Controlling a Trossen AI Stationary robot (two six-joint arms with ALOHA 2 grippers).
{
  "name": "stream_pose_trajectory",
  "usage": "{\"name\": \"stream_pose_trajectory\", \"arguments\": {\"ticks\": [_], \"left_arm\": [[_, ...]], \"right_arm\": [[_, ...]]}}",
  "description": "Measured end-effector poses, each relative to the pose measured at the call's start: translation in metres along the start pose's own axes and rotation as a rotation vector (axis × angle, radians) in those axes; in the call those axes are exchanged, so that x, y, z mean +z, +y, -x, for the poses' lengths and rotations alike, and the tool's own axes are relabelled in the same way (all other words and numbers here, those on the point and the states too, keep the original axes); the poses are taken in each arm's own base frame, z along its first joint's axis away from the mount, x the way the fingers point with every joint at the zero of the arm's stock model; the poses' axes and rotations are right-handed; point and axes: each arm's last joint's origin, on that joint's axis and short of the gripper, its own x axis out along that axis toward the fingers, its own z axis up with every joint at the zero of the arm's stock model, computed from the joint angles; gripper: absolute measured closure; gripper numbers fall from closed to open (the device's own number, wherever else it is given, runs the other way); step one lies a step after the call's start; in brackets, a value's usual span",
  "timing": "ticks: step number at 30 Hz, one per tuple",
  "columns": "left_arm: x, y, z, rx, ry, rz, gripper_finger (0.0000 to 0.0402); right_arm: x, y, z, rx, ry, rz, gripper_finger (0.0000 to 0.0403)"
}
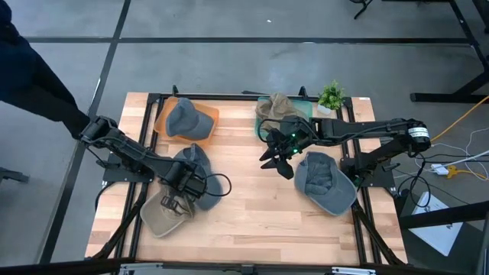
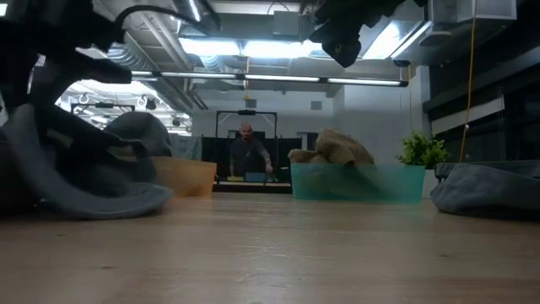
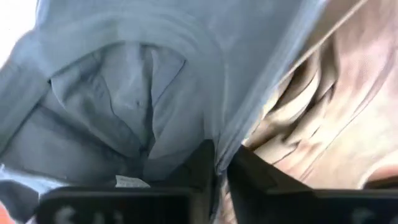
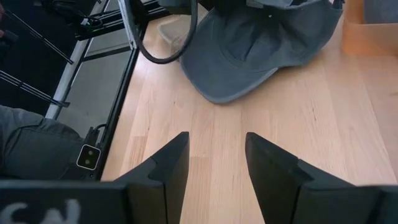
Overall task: Pick & Place hat
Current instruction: Put the left gray cap into the orange bin
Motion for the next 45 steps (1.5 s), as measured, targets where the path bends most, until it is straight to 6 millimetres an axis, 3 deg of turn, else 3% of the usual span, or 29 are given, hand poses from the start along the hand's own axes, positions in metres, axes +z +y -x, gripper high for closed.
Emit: {"name": "stream_pose_trajectory", "arguments": {"ticks": [2,9,15,21,27,31,36,42,45], "left_arm": [[0.004,0.003,0.005,-0.028,-0.031,0.064,0.0387],[0.007,0.026,0.037,-0.100,-0.232,0.313,0.0393],[-0.010,0.061,0.071,-0.334,-0.467,0.577,0.0393],[-0.023,0.095,0.084,-0.458,-0.591,0.761,0.0393],[-0.017,0.118,0.089,-0.449,-0.744,0.799,0.0390],[-0.014,0.120,0.091,-0.493,-0.780,0.772,0.0390],[-0.011,0.117,0.091,-0.497,-0.778,0.748,0.0389],[-0.008,0.119,0.095,-0.484,-0.842,0.715,0.0389],[-0.007,0.119,0.095,-0.482,-0.848,0.712,0.0389]], "right_arm": [[0.000,0.000,0.000,0.000,0.000,0.000,0.0247],[0.000,0.000,0.000,0.001,0.000,0.012,0.0247],[0.006,0.002,0.004,0.009,-0.063,0.081,0.0247],[0.024,0.007,0.008,0.037,-0.248,0.137,0.0247],[0.030,0.005,0.007,-0.026,-0.313,0.128,0.0247],[0.029,0.003,0.007,-0.098,-0.314,0.131,0.0241],[0.027,-0.001,-0.001,-0.125,-0.296,0.099,0.0197],[0.020,-0.009,-0.024,-0.074,-0.224,0.040,0.0130],[0.018,-0.013,-0.034,-0.077,-0.203,0.035,0.0115]]}}
